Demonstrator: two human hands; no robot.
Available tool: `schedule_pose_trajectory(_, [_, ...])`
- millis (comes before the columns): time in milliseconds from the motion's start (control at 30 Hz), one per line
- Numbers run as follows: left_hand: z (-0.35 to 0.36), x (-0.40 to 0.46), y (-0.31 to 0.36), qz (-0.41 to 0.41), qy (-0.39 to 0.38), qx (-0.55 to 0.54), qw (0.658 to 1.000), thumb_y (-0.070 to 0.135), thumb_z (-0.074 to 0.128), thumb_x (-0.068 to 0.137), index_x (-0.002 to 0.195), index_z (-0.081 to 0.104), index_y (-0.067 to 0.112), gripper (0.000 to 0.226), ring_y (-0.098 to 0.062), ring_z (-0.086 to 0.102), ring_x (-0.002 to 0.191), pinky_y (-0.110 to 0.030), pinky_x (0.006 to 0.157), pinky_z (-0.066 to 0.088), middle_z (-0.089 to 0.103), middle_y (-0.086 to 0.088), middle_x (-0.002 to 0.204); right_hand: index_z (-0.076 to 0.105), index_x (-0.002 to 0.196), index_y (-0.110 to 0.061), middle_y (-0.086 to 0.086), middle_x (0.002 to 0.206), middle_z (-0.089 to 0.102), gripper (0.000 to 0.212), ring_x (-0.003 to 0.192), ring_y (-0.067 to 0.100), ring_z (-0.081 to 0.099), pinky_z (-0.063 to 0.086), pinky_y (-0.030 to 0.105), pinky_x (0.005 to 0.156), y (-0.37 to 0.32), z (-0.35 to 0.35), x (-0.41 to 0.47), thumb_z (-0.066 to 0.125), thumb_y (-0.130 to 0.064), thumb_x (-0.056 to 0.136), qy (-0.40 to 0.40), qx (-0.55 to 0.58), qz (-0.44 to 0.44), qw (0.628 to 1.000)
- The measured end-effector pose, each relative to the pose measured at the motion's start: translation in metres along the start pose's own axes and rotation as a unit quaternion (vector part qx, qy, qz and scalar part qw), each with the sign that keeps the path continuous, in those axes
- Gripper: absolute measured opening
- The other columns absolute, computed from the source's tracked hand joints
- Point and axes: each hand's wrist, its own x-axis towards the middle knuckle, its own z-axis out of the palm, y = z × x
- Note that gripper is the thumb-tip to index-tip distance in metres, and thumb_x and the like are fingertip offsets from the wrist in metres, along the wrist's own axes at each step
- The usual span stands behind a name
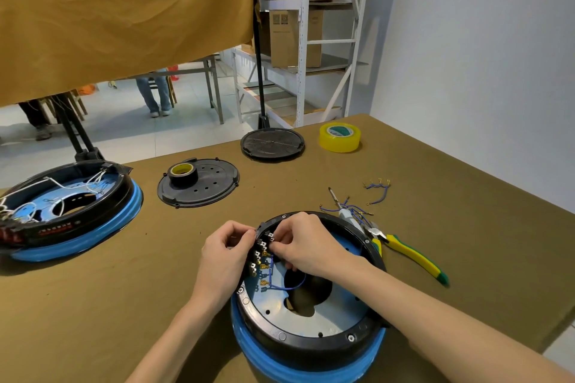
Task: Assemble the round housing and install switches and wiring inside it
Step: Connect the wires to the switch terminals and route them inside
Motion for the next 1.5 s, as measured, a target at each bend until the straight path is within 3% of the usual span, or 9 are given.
schedule_pose_trajectory(200, [-0.001,0.000,0.004,-0.008,0.000,0.003,1.000,0.019,0.067,0.098,0.084,0.072,0.020,0.015,-0.002,0.065,0.073,-0.023,0.069,0.047,0.073,0.007,0.082,0.065,0.083,-0.022,-0.006,0.077,0.067,0.011,0.065,0.005,0.059,0.050,0.023,0.062,0.000,-0.005,-0.011,0.075,-0.027,0.087,0.068,-0.042,-0.058,0.995])
schedule_pose_trajectory(333, [-0.001,-0.001,0.004,-0.008,-0.002,0.004,1.000,0.019,0.066,0.098,0.084,0.072,0.020,0.015,-0.003,0.064,0.072,-0.024,0.068,0.049,0.072,0.006,0.081,0.072,0.088,-0.026,-0.007,0.094,0.057,0.013,0.074,-0.001,0.050,0.049,0.029,0.074,-0.006,-0.004,-0.019,0.074,-0.039,0.086,0.023,-0.095,-0.095,0.991])
schedule_pose_trajectory(467, [0.000,0.002,0.004,-0.011,0.004,0.004,1.000,0.019,0.067,0.097,0.082,0.072,0.020,0.016,-0.009,0.065,0.073,-0.031,0.070,0.052,0.072,0.003,0.079,0.079,0.092,-0.023,-0.004,0.095,0.058,0.015,0.089,0.010,0.059,0.052,0.039,0.085,-0.011,-0.005,-0.017,0.074,-0.037,0.087,0.024,-0.108,-0.067,0.992])
schedule_pose_trajectory(600, [0.001,0.002,0.004,-0.014,0.008,0.005,1.000,0.019,0.067,0.096,0.080,0.072,0.020,0.016,-0.021,0.067,0.080,-0.040,0.074,0.054,0.072,0.003,0.078,0.080,0.091,-0.024,-0.008,0.091,0.056,0.014,0.087,0.011,0.058,0.052,0.038,0.083,-0.008,-0.004,-0.015,0.073,-0.036,0.087,0.013,-0.123,-0.065,0.990])
schedule_pose_trajectory(767, [-0.001,0.003,0.002,-0.004,-0.001,0.012,1.000,0.021,0.067,0.097,0.080,0.071,0.022,0.017,-0.011,0.065,0.072,-0.036,0.071,0.053,0.071,0.003,0.076,0.080,0.081,-0.026,-0.002,0.080,0.067,0.006,0.072,0.011,0.057,0.049,0.031,0.070,-0.002,-0.008,-0.011,0.077,-0.030,0.085,-0.008,-0.090,-0.055,0.994])
schedule_pose_trajectory(933, [-0.002,0.005,0.002,0.002,-0.006,0.015,1.000,0.022,0.068,0.096,0.079,0.071,0.022,0.017,-0.012,0.066,0.073,-0.034,0.070,0.054,0.071,0.005,0.075,0.080,0.080,-0.025,0.000,0.079,0.072,0.005,0.066,0.009,0.057,0.048,0.027,0.066,0.001,-0.013,-0.007,0.080,-0.026,0.085,-0.034,-0.068,-0.050,0.996])
schedule_pose_trajectory(1100, [-0.002,0.005,0.002,-0.002,-0.009,0.011,1.000,0.023,0.068,0.096,0.079,0.071,0.022,0.017,-0.016,0.067,0.075,-0.039,0.072,0.055,0.072,0.003,0.076,0.080,0.089,-0.024,-0.002,0.083,0.070,0.006,0.076,0.013,0.062,0.052,0.030,0.072,0.003,-0.010,-0.011,0.074,-0.021,0.088,-0.021,-0.090,-0.077,0.993])
schedule_pose_trajectory(1500, [-0.002,0.002,0.001,-0.001,0.008,0.011,1.000,0.026,0.071,0.095,0.079,0.077,0.027,0.017,-0.005,0.069,0.074,-0.024,0.068,0.050,0.075,0.009,0.076,0.079,0.086,-0.023,-0.001,0.076,0.070,0.011,0.073,0.013,0.062,0.053,0.029,0.067,-0.003,-0.005,-0.015,0.068,-0.024,0.090,0.010,-0.122,-0.068,0.990])
